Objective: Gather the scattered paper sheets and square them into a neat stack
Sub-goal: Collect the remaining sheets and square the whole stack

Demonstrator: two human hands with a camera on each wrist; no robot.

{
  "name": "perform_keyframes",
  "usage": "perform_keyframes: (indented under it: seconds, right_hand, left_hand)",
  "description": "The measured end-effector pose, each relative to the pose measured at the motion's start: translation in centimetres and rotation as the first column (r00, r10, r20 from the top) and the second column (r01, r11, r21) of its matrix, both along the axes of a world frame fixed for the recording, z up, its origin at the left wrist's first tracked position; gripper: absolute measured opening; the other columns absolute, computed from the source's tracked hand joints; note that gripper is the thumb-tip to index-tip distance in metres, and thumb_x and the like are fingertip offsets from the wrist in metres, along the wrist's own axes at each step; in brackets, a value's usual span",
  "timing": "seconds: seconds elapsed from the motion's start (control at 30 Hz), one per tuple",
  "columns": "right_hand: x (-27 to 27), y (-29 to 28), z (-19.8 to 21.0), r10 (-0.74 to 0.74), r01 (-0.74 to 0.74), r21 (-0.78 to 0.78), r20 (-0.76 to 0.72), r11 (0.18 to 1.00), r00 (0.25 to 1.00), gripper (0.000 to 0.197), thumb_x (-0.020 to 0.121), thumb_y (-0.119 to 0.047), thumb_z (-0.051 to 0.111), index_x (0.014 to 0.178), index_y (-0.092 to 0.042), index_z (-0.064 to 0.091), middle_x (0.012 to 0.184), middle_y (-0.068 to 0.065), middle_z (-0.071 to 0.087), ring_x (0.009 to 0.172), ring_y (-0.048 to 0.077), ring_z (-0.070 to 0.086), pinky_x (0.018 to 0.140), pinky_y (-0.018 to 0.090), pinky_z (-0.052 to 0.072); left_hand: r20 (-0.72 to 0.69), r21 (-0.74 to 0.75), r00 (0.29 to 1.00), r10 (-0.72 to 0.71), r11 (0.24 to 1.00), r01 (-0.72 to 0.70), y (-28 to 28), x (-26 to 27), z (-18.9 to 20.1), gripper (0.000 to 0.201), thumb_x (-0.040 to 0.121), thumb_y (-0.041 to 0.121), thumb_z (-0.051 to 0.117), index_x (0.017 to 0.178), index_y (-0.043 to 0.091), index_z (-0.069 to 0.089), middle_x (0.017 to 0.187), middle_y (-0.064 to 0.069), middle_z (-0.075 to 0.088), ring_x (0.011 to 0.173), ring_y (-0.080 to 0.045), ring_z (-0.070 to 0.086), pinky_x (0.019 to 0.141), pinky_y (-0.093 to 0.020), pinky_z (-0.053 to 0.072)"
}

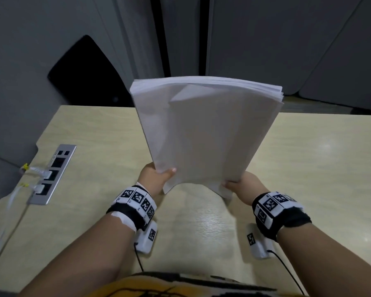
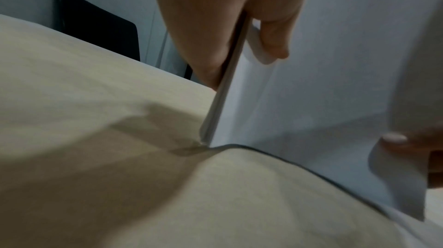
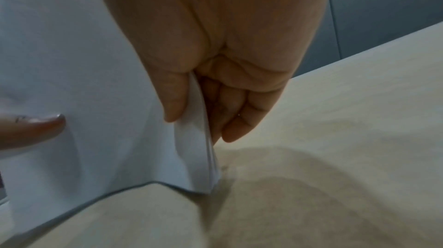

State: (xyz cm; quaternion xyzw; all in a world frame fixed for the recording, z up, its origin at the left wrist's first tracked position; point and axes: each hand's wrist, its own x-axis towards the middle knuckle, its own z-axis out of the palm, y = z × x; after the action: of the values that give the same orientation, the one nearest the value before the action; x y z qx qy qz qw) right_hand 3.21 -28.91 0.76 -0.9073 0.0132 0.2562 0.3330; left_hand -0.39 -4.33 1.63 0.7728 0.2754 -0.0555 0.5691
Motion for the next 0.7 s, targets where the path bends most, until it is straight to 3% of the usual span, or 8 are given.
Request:
perform_keyframes:
  seconds: [0.07, 0.1, 0.2, 0.27, 0.33, 0.47, 0.57, 0.7]
  right_hand:
    - [-0.4, -0.1, 0.2, -0.003, 0.004, 0.039, -0.015, 0.999, 1.000, 0.020, 0.088, -0.024, 0.065, 0.102, -0.011, 0.067, 0.098, 0.007, 0.067, 0.096, 0.026, 0.063, 0.079, 0.031, 0.046]
    - [-0.7, 0.0, 0.4, -0.003, 0.005, 0.071, -0.035, 0.997, 0.999, 0.020, 0.087, -0.023, 0.066, 0.105, -0.014, 0.067, 0.098, 0.003, 0.067, 0.096, 0.023, 0.063, 0.079, 0.028, 0.045]
    - [-1.6, -0.1, 0.5, 0.032, -0.022, 0.130, -0.074, 0.991, 0.997, 0.017, 0.089, -0.022, 0.064, 0.105, -0.024, 0.062, 0.098, -0.006, 0.065, 0.091, 0.016, 0.062, 0.075, 0.024, 0.045]
    - [-2.1, 0.0, 0.4, 0.066, -0.056, 0.102, -0.098, 0.993, 0.993, 0.005, 0.090, -0.023, 0.061, 0.094, -0.025, 0.059, 0.090, -0.007, 0.065, 0.080, 0.012, 0.062, 0.065, 0.022, 0.045]
    - [-2.7, 0.0, 0.2, 0.095, -0.086, 0.066, -0.149, 0.994, 0.984, 0.005, 0.090, -0.022, 0.059, 0.086, -0.020, 0.060, 0.082, -0.005, 0.065, 0.071, 0.012, 0.062, 0.059, 0.023, 0.048]
    - [-4.0, -0.4, -0.9, 0.131, -0.138, -0.002, -0.297, 0.990, 0.946, 0.021, 0.090, -0.026, 0.059, 0.104, -0.011, 0.066, 0.099, 0.005, 0.071, 0.089, 0.023, 0.068, 0.078, 0.033, 0.055]
    - [-4.7, -0.7, -1.5, 0.129, -0.150, -0.033, -0.353, 0.988, 0.926, 0.028, 0.090, -0.029, 0.059, 0.109, -0.009, 0.067, 0.105, 0.006, 0.071, 0.089, 0.022, 0.067, 0.079, 0.030, 0.052]
    - [-4.8, -0.2, -1.7, 0.153, -0.204, -0.089, -0.392, 0.975, 0.907, 0.023, 0.087, -0.029, 0.060, 0.095, -0.008, 0.065, 0.091, 0.007, 0.069, 0.076, 0.022, 0.062, 0.063, 0.026, 0.047]
  left_hand:
    - [0.060, 0.016, 0.998, 0.006, 1.000, -0.007, -0.4, -0.2, 0.4, 0.024, 0.085, 0.008, 0.070, 0.109, 0.006, 0.067, 0.095, -0.004, 0.068, 0.080, -0.013, 0.064, 0.064, -0.012, 0.047]
    - [0.087, 0.035, 0.996, 0.009, 0.999, -0.012, -0.5, -0.4, 0.5, 0.024, 0.086, 0.007, 0.069, 0.110, 0.011, 0.066, 0.094, 0.000, 0.068, 0.079, -0.010, 0.064, 0.064, -0.012, 0.046]
    - [0.073, 0.147, 0.997, -0.003, 0.989, -0.008, -0.4, -0.8, 0.0, 0.026, 0.086, 0.012, 0.068, 0.110, 0.018, 0.063, 0.096, 0.005, 0.066, 0.090, -0.016, 0.063, 0.082, -0.024, 0.047]
    - [-0.036, 0.251, 0.999, -0.024, 0.967, 0.032, -0.4, -1.0, -0.8, 0.030, 0.086, 0.016, 0.068, 0.114, 0.014, 0.061, 0.098, 0.004, 0.062, 0.093, -0.019, 0.060, 0.085, -0.026, 0.045]
    - [-0.181, 0.280, 0.983, -0.038, 0.956, 0.089, -0.4, -1.5, -1.7, 0.033, 0.085, 0.018, 0.067, 0.117, 0.010, 0.060, 0.101, 0.003, 0.061, 0.098, -0.022, 0.061, 0.085, -0.027, 0.045]
    - [-0.454, 0.242, 0.884, -0.112, 0.939, 0.243, -0.2, -2.9, -3.3, 0.039, 0.085, 0.021, 0.064, 0.122, 0.009, 0.057, 0.117, -0.006, 0.066, 0.100, -0.025, 0.062, 0.082, -0.029, 0.046]
    - [-0.545, 0.271, 0.824, -0.158, 0.896, 0.351, -0.1, -3.4, -3.0, 0.043, 0.088, 0.025, 0.060, 0.127, 0.010, 0.051, 0.119, -0.007, 0.062, 0.094, -0.023, 0.057, 0.078, -0.029, 0.044]
    - [-0.582, 0.317, 0.802, -0.132, 0.872, 0.374, -0.2, -3.3, -2.6, 0.047, 0.092, 0.021, 0.055, 0.133, 0.006, 0.040, 0.129, -0.011, 0.054, 0.113, -0.029, 0.054, 0.089, -0.032, 0.043]
